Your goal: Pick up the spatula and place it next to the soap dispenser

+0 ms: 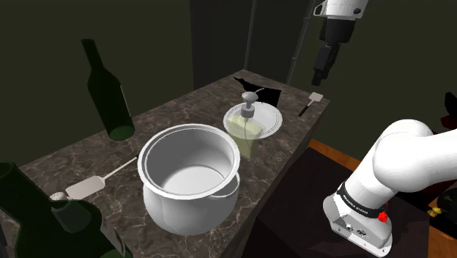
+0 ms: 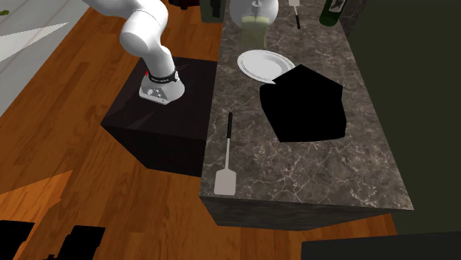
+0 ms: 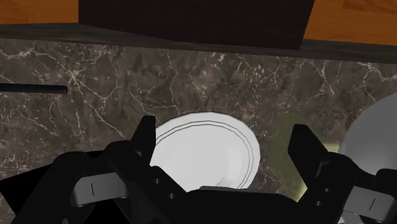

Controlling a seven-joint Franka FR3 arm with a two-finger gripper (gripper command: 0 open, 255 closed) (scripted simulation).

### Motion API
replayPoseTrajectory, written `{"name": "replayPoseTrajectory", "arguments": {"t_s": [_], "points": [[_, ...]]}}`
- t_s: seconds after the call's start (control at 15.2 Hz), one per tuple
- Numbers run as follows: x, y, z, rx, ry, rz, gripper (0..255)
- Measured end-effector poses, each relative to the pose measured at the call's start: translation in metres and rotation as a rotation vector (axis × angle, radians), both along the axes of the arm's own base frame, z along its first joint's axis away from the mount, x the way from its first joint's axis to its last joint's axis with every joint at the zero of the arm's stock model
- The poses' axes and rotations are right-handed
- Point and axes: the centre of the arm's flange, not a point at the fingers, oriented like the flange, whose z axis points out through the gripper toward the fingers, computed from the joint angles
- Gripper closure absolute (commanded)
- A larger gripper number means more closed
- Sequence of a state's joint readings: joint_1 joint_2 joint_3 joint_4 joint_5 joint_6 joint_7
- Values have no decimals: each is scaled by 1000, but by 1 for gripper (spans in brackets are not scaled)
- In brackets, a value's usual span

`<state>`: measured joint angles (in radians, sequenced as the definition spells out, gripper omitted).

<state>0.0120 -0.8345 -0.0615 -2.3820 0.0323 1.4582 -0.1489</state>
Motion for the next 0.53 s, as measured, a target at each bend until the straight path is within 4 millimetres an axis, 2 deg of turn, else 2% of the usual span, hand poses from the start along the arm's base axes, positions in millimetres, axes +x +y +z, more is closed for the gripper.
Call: {"name": "replayPoseTrajectory", "arguments": {"t_s": [0.07, 0.26, 0.53], "points": [[0, 0, 0, 0, 0, 0, 0], [-15, -20, -10, 4, -10, 88, 0], [-29, -63, -30, 11, -30, 258, 0]]}}
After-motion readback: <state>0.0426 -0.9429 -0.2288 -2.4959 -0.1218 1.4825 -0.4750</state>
